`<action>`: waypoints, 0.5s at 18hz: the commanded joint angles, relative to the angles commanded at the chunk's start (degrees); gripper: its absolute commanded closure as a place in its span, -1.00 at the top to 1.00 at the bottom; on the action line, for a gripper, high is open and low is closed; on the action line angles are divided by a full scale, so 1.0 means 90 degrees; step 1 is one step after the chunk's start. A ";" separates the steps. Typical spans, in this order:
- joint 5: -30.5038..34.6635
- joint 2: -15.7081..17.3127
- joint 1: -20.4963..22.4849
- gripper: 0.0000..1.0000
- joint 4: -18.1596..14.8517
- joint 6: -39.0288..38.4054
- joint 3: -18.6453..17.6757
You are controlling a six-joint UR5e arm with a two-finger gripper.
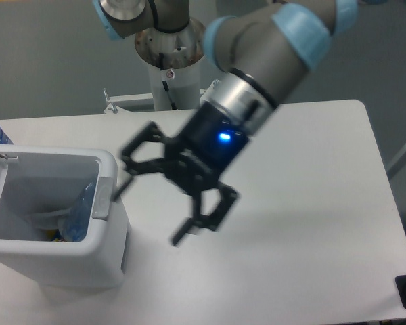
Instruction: Place the trash in the trash can
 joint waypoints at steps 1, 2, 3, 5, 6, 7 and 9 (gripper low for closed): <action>0.0000 -0.0068 0.0117 1.00 -0.0010 0.0078 -0.0029; 0.0000 -0.0127 0.0273 1.00 -0.0010 0.0147 -0.0058; 0.0000 -0.0195 0.0410 1.00 -0.0010 0.0186 -0.0107; 0.0019 -0.0283 0.0615 1.00 -0.0010 0.0293 -0.0234; 0.0155 -0.0313 0.0761 1.00 -0.0010 0.0468 -0.0322; 0.0379 -0.0323 0.0869 1.00 -0.0010 0.0711 -0.0419; 0.0886 -0.0323 0.0958 1.00 -0.0029 0.1161 -0.0576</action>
